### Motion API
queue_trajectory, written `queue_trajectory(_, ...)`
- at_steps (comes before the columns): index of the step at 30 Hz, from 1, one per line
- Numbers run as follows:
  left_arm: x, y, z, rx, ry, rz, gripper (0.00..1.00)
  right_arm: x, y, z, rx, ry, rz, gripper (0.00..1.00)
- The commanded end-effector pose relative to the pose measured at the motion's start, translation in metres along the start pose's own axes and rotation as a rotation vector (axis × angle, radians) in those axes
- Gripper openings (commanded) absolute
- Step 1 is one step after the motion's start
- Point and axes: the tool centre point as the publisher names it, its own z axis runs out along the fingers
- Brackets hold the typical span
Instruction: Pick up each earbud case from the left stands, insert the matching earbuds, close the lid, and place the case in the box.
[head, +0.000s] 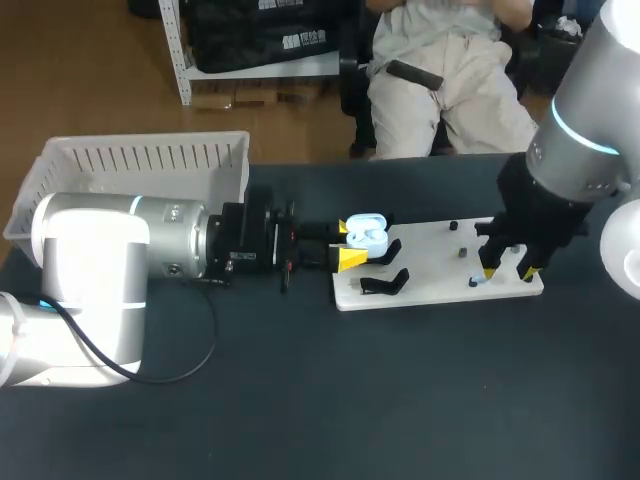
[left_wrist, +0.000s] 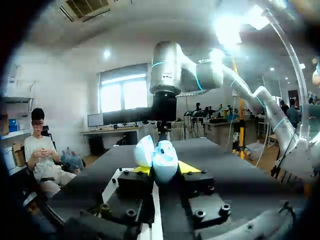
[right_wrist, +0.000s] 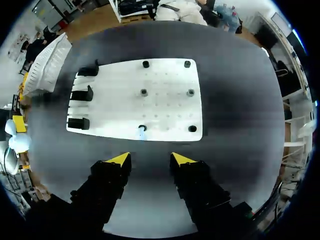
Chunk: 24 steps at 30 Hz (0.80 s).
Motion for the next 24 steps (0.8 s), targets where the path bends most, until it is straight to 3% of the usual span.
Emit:
queue_trajectory(1,0.001,-0.001,0.001,-0.007,-0.002,0.003,0.0,-0.009,0.0,0.011,-0.015,0.02,-0.014,0.48)
queue_trajectory(8,0.001,-0.001,0.001,-0.007,-0.002,0.003,0.0,-0.016,0.004,0.02,-0.051,0.028,-0.033,0.52)
queue_trajectory(24,0.001,-0.001,0.001,-0.007,-0.002,0.003,0.0,-0.027,0.006,0.035,-0.094,0.042,0.0,0.48)
